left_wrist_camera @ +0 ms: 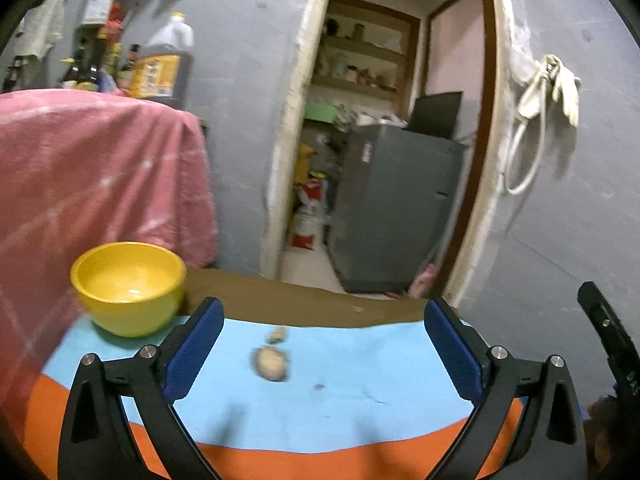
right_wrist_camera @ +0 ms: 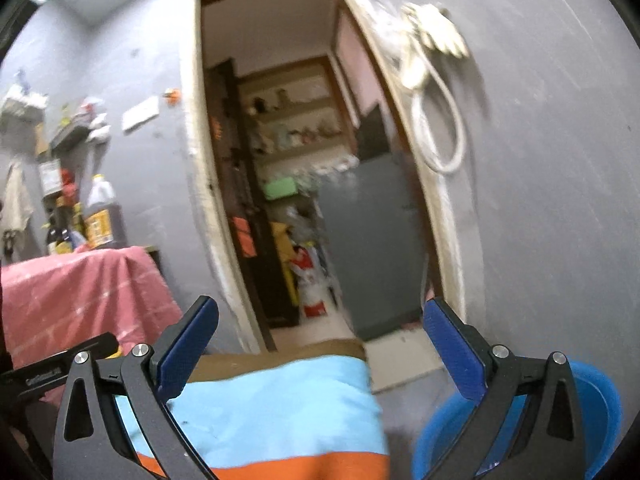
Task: Collect trash
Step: 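Move both open tools back to the brown lumps on the blue cloth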
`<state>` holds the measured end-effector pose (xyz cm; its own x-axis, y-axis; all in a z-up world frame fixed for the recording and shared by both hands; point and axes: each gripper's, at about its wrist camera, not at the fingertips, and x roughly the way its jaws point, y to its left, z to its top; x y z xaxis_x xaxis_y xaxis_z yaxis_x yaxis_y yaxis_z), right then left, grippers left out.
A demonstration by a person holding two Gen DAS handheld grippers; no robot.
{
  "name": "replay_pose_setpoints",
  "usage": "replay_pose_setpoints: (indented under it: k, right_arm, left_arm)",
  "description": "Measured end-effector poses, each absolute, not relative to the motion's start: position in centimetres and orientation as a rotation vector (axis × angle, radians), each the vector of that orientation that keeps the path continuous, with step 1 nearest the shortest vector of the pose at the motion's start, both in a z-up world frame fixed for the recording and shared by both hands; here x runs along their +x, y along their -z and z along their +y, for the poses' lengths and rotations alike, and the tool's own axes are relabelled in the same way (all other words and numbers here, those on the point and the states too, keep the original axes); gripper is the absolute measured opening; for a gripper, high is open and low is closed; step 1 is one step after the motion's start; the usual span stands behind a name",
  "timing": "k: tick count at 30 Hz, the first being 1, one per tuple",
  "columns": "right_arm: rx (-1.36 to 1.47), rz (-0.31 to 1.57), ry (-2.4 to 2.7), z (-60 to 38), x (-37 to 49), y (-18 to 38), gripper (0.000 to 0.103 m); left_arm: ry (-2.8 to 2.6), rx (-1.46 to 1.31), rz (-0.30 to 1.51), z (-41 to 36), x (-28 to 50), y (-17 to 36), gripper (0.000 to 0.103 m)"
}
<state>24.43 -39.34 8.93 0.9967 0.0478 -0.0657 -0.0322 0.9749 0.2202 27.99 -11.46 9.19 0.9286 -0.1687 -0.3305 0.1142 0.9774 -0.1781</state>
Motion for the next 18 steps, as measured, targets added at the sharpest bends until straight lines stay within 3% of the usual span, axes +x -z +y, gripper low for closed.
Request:
replay_pose_setpoints:
  k: [18]
  right_arm:
    - [-0.019, 0.002, -0.242, -27.8, 24.8, -8.4, 0.103]
  left_arm:
    - [-0.046, -0.108, 0.261, -2.4, 25.2, -6.2, 0.099]
